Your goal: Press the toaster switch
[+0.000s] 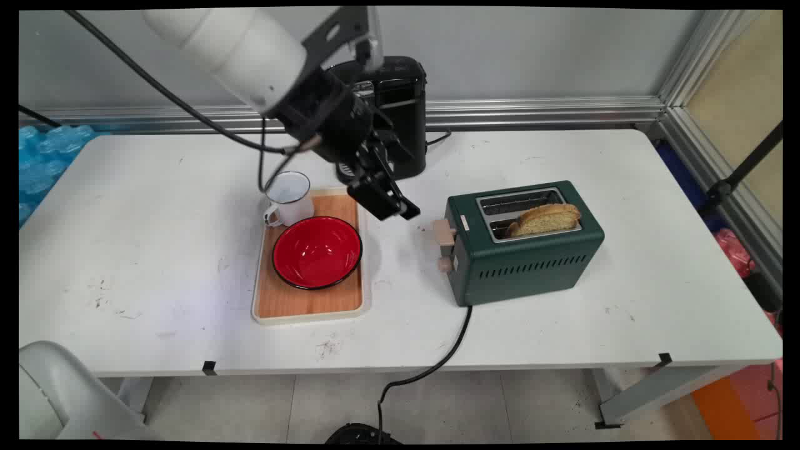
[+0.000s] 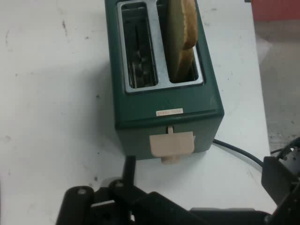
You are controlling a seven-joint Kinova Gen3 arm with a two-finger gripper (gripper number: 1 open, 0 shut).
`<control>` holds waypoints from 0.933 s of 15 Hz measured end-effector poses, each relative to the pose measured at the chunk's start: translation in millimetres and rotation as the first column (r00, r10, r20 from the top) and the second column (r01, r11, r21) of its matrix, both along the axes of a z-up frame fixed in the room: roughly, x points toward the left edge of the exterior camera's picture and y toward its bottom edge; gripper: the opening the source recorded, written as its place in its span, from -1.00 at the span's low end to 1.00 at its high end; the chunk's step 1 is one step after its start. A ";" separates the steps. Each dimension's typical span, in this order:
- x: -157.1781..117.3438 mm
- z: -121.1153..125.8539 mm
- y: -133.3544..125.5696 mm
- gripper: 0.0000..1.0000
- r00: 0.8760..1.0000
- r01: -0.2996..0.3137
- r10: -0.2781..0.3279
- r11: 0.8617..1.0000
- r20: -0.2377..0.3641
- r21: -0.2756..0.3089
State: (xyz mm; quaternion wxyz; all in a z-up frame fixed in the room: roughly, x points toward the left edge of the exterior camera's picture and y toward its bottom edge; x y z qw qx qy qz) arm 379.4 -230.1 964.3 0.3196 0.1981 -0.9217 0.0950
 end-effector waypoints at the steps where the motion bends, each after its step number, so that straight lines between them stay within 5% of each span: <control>1: -1.9 -6.0 -0.5 1.00 1.000 -0.004 0.004 1.000 -0.002 -0.004; 4: -9.2 -23.8 -3.4 1.00 1.000 -0.020 0.020 1.000 -0.008 -0.015; 5: -11.9 -29.1 -4.4 -1.00 1.000 -0.025 0.025 1.000 -0.011 -0.018; 14: -30.4 -65.3 -14.2 -1.00 0.998 -0.064 0.064 0.998 -0.015 -0.023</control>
